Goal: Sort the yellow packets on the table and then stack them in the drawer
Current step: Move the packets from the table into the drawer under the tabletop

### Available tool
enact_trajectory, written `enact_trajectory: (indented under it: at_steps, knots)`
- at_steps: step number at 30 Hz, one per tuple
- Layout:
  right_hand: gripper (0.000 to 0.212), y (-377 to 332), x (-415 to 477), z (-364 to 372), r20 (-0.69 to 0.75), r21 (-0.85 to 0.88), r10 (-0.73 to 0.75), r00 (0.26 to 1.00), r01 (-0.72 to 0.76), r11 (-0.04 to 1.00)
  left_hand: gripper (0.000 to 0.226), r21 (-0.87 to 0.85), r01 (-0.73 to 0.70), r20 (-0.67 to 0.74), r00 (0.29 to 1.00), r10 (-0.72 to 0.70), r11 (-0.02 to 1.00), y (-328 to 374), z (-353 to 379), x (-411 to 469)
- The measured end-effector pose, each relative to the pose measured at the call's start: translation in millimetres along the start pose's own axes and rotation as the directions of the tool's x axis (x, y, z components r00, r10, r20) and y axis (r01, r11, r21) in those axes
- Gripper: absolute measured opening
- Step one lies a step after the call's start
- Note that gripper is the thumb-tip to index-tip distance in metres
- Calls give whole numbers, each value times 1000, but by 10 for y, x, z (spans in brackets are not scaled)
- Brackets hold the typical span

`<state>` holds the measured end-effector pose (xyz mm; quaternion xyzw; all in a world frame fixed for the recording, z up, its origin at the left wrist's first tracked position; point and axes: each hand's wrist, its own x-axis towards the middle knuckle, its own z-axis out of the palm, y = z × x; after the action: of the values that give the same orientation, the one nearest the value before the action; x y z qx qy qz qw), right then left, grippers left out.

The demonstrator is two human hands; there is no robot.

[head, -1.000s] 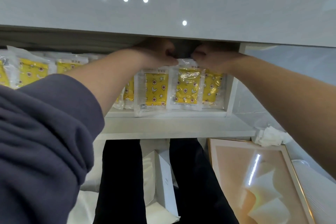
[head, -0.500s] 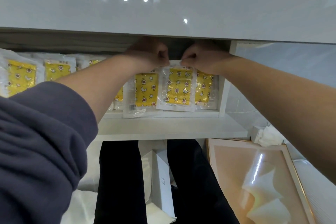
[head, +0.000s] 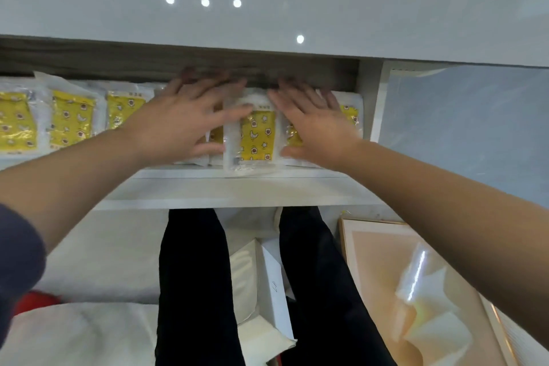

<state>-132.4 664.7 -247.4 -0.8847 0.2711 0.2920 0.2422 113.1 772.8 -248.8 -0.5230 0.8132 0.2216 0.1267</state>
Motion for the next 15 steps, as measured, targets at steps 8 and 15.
enact_trajectory:
  at_steps: [8,15]
  knots:
    - [108,32,-42,96,51,-200,-38,998,47,979,68,213,-279,40,960,277,936,121,228,162]
    - [95,-299,-270,-42,16,-90,-47,999,48,995,75,116,58,-49,997,-53,992,49,107,-351]
